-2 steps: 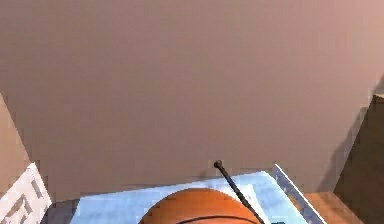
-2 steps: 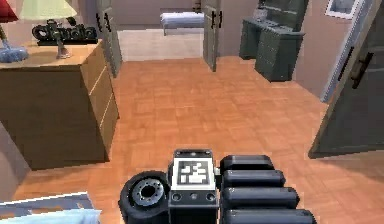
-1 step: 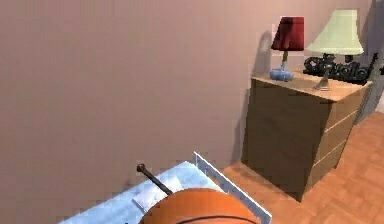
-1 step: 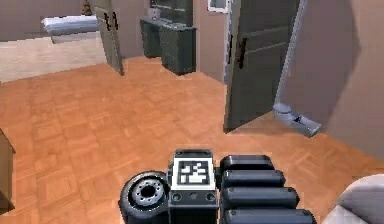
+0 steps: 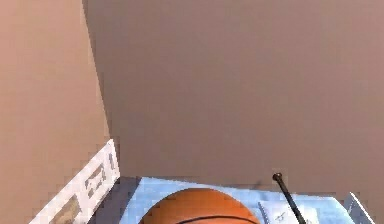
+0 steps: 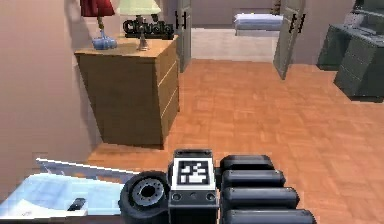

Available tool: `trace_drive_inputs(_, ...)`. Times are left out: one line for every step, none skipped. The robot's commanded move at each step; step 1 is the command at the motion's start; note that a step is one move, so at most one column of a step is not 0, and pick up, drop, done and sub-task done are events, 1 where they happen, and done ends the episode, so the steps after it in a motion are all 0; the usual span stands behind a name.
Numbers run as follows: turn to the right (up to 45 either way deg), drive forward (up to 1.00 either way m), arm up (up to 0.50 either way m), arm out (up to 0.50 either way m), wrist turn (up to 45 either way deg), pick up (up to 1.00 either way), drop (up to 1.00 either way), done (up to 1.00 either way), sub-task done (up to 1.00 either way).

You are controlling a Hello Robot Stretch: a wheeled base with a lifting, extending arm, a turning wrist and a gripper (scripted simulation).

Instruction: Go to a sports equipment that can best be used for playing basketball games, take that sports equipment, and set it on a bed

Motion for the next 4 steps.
trace_drive_inputs(-12.0,0.00,0.00,0.00,0.0,0.00,0.00,0.00,0.00)
trace_drive_inputs(-3.0,0.00,0.00,0.00,0.0,0.00,0.00,0.00,0.00)
trace_drive_inputs(45.0,0.00,0.00,0.00,0.0,0.00,0.00,0.00,0.00)
trace_drive_inputs(9.0,0.00,0.00,0.00,0.0,0.00,0.00,0.00,0.00)
